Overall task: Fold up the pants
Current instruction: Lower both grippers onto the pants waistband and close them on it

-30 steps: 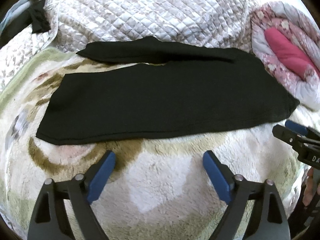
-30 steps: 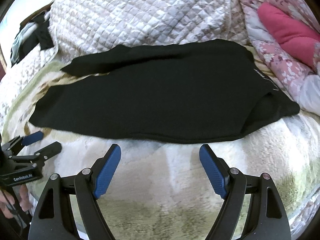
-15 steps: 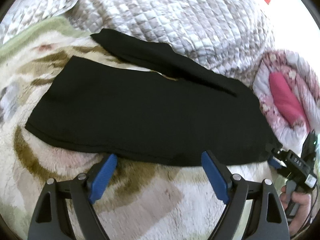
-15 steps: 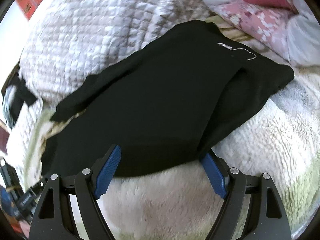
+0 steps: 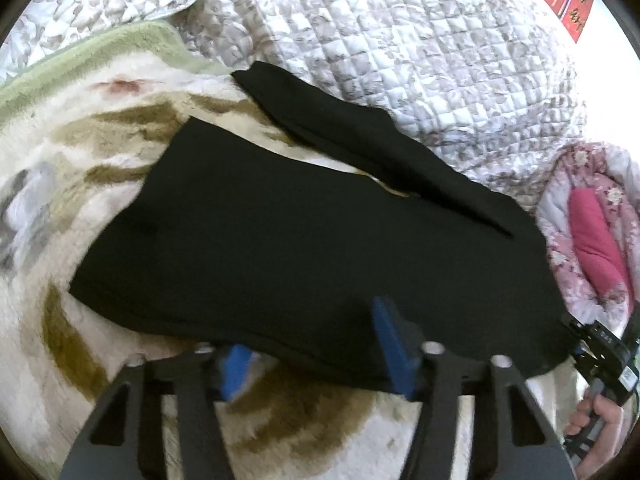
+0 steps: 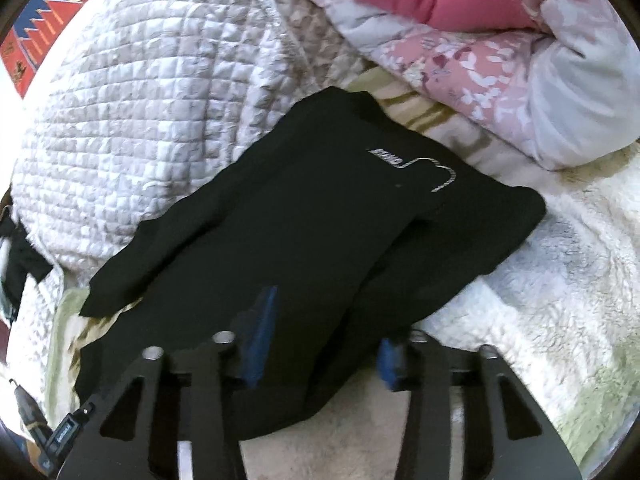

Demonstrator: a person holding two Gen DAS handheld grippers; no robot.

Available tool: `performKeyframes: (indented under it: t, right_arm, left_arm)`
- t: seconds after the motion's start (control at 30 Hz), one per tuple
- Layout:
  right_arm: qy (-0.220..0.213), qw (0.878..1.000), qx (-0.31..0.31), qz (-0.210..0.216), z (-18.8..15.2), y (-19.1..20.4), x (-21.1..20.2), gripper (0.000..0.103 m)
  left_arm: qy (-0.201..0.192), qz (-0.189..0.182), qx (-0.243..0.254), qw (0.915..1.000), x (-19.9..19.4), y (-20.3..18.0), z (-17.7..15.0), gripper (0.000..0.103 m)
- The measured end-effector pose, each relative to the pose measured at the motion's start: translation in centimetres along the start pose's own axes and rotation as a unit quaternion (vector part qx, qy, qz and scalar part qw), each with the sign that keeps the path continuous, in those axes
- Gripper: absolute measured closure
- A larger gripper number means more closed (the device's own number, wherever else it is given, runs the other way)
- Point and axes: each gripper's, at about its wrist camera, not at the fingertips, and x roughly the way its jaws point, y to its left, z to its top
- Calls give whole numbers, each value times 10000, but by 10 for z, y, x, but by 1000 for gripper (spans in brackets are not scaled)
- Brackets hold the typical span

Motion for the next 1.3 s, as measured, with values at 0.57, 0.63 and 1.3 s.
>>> performKeyframes:
  t: [0.57, 0.63, 1.3]
  right_arm:
    - [-55, 9996, 30, 285, 0, -9, -59, 97]
    - [49, 9995, 92, 286, -10, -15, -74, 97]
    - [82, 9960, 859, 246, -51, -63, -100, 82]
  left_arm:
    - [-173, -6, 178, 9997, -58, -5, -2, 99]
    - [-181, -67, 181, 9996, -73, -4, -10, 99]
    - [61, 164, -831, 9964, -91, 55, -62, 88]
